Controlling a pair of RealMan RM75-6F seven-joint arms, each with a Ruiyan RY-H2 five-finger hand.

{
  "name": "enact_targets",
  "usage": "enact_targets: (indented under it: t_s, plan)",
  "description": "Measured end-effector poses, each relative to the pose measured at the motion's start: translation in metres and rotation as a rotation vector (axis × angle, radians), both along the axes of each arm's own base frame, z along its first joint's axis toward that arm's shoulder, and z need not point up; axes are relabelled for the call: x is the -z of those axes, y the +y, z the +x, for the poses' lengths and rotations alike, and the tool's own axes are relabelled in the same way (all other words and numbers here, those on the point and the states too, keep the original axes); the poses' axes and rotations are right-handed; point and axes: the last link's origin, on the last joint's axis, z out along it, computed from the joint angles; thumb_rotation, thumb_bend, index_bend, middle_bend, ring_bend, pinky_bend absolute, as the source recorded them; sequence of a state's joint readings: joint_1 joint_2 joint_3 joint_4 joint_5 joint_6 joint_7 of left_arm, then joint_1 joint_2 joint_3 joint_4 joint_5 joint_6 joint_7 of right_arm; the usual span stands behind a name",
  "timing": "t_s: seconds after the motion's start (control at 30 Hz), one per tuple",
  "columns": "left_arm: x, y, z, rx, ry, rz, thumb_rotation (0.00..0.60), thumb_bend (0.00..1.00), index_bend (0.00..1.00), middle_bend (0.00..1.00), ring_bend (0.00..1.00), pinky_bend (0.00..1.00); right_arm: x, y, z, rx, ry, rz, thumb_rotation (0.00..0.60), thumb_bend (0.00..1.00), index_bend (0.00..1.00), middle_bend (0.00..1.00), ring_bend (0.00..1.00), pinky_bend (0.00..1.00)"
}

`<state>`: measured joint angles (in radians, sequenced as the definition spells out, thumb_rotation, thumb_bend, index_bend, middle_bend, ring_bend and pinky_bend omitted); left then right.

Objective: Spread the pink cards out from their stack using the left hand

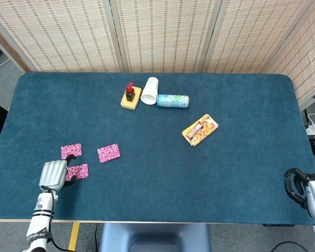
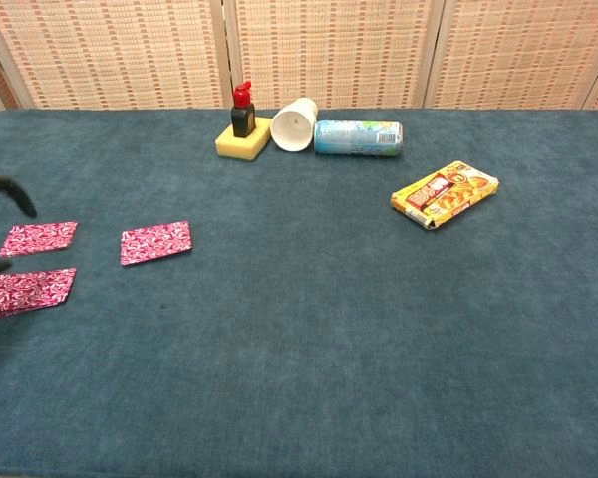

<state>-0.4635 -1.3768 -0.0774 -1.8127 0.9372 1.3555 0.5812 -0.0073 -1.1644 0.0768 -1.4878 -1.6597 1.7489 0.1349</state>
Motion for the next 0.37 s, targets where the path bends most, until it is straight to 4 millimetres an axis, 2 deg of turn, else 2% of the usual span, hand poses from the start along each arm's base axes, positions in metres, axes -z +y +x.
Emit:
enact_targets:
  t_s: [0.03,0.13,0.23,0.37]
  plan:
    - [-0.004,0.002,0.005,0.047,-0.023,0.022,0.600,0.29,0.35,0.80,0.78,0.67,0.000,0.000,0.000,0.001,0.000,0.000,0.600,0.50,0.97,0.91,0.87,0.87]
    - [-0.015,0.003,0.017,0.169,-0.105,0.059,0.600,0.29,0.29,0.60,0.56,0.46,0.000,-0.001,-0.001,0.006,0.001,0.000,0.600,0.50,0.97,0.91,0.87,0.87]
    - [-0.027,0.000,0.020,0.255,-0.191,0.083,0.600,0.29,0.24,0.48,0.43,0.38,0.000,-0.003,-0.001,0.011,0.003,0.002,0.600,0.50,0.97,0.91,0.87,0.87]
    - [-0.039,-0.008,0.007,0.283,-0.220,0.138,0.600,0.29,0.23,0.46,0.39,0.36,0.001,-0.004,-0.001,0.012,0.007,0.004,0.600,0.50,0.97,0.91,0.87,0.87]
